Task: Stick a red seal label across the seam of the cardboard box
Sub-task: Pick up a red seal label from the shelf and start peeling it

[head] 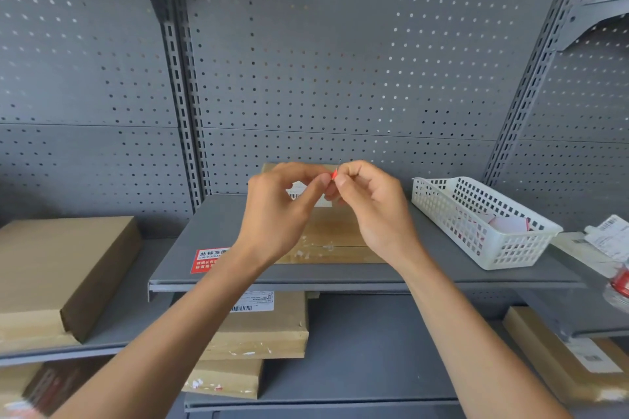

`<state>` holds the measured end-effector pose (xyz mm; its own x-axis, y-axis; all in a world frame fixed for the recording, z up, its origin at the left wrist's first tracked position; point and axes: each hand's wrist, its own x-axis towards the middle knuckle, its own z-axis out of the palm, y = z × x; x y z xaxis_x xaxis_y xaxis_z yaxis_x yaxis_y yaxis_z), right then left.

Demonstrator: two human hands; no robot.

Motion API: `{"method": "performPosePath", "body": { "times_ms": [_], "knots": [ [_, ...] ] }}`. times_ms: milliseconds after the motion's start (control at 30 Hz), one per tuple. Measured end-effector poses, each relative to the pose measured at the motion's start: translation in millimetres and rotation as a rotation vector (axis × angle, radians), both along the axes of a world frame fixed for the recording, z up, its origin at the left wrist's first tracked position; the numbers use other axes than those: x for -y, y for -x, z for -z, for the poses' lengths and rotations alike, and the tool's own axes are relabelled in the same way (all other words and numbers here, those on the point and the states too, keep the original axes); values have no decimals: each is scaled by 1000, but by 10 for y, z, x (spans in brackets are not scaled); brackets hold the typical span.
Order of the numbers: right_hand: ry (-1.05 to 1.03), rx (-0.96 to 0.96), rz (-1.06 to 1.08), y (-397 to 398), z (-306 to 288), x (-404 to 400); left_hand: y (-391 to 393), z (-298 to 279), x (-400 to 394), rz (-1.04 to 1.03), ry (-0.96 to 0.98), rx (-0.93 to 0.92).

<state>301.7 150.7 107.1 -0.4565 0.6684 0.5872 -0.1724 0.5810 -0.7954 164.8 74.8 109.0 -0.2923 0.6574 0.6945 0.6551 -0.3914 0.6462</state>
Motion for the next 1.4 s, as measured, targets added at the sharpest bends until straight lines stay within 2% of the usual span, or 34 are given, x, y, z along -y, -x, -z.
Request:
{"method": "performPosePath", "body": {
  "times_ms": [300, 500, 700, 1000, 1400],
  "knots": [
    [-262, 220, 177, -90, -13, 12, 26, 19, -2, -9, 37, -87],
    [-374, 270, 192, -106, -7, -3, 58, 57, -22, -39, 68, -112],
    [-297, 225, 192, -86, 1, -5, 38, 48, -38, -46, 86, -56],
    [-4, 42, 170, -57, 29, -71, 140, -15, -71, 12, 115, 257],
    [148, -68, 198, -78, 102, -267, 525, 38, -201, -61, 138, 573]
  ]
}}
